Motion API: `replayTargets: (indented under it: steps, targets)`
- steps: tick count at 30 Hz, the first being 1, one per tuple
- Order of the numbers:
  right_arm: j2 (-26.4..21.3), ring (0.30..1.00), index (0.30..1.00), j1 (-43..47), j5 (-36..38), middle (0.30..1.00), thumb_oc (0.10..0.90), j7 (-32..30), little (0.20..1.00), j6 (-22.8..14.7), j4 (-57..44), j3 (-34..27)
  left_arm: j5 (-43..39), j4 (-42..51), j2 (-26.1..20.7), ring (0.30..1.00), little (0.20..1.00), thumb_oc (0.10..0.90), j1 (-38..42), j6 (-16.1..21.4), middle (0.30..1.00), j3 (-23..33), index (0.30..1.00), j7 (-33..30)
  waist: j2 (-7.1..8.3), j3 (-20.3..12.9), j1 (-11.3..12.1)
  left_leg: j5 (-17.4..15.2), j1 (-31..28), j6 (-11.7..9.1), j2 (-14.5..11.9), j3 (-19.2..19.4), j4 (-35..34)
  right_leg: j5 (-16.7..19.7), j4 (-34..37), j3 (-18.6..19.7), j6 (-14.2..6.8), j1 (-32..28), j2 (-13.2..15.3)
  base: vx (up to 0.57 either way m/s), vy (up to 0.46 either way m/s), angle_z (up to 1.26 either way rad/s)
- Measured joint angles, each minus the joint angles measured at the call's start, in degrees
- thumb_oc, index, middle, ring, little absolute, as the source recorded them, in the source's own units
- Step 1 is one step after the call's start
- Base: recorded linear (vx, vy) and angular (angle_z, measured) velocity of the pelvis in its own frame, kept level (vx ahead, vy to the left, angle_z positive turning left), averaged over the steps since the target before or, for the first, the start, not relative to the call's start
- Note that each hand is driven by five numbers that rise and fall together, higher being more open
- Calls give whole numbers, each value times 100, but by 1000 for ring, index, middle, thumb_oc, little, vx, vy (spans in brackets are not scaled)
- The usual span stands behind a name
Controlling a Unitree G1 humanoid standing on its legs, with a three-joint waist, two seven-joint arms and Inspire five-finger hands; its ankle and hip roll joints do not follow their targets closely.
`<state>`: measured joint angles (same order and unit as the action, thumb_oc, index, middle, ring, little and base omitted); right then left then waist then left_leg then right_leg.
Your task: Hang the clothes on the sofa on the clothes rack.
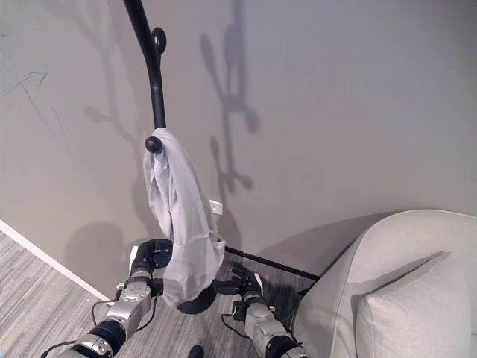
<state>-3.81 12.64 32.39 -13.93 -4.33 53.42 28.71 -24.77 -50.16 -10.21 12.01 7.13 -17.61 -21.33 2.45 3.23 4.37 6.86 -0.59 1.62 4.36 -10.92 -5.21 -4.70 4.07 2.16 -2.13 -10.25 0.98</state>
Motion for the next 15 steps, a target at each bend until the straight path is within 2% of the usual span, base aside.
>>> replayTargets:
  steps: [2,4,5,6,7,11,12,13,15]
  targets:
    - [-56,900,900,-9,-4,900,800,29,900,1,14,-41,-197,-122,-15,900,900,800,-223,-45,900,100,900,49,-6,1,7,0,0,0,0,-6,1,0,14,-8,0,-9,1,5,-14,3]
    - [-114,900,900,-86,-13,900,800,124,900,0,50,-270,-373,-147,-92,900,900,800,-664,-90,900,386,900,164,-34,0,9,0,-4,-1,6,-39,0,0,47,-55,0,-46,4,17,-31,9]
    - [-96,900,900,-148,-6,900,800,146,900,2,75,-423,-738,-87,-65,900,900,800,-827,-82,900,720,900,277,-38,-2,3,-5,-21,-5,13,-59,-1,1,76,-89,1,-83,8,13,-21,10]
    - [-106,900,900,-190,-3,900,800,154,900,1,85,-490,-911,-88,-70,900,900,800,-874,-78,900,811,900,307,-44,-6,15,-5,-21,-5,16,-76,-2,1,84,-108,1,-94,8,16,-25,16]
    - [-95,900,900,-305,66,900,800,242,900,-37,198,-756,-1168,-81,-97,900,900,800,-1085,2,900,1115,900,450,-63,-26,24,-7,-21,-11,20,-119,-5,0,92,-150,2,-110,5,12,-13,12]
    - [-80,900,900,-565,633,900,800,377,900,-110,563,-1351,-1711,-135,-131,900,900,800,-1483,135,900,1741,900,814,-130,-69,104,-13,-11,-16,40,-208,-5,-5,107,-245,10,-129,5,20,-16,14]
    - [-77,900,900,-645,814,900,800,415,900,-143,647,-1536,-1815,-248,-128,900,900,800,-1499,181,900,1886,900,891,-132,-75,147,-12,-12,-17,42,-213,-5,-7,107,-274,12,-128,5,35,-9,13]
    - [12,900,900,-785,1288,900,800,569,900,-211,1065,-2094,-2021,-919,-167,900,900,800,-1512,301,900,2227,900,1139,-131,-138,200,-16,-3,-24,53,-238,-19,-15,108,-288,26,-148,6,42,-9,8]
    - [38,900,900,-824,1640,900,800,595,900,-231,1451,-2492,-2270,-1579,-197,900,900,800,-1498,294,900,2691,900,1199,-109,-234,175,-28,-21,-28,76,-260,-13,-36,110,-296,54,-174,20,11,-2,3]
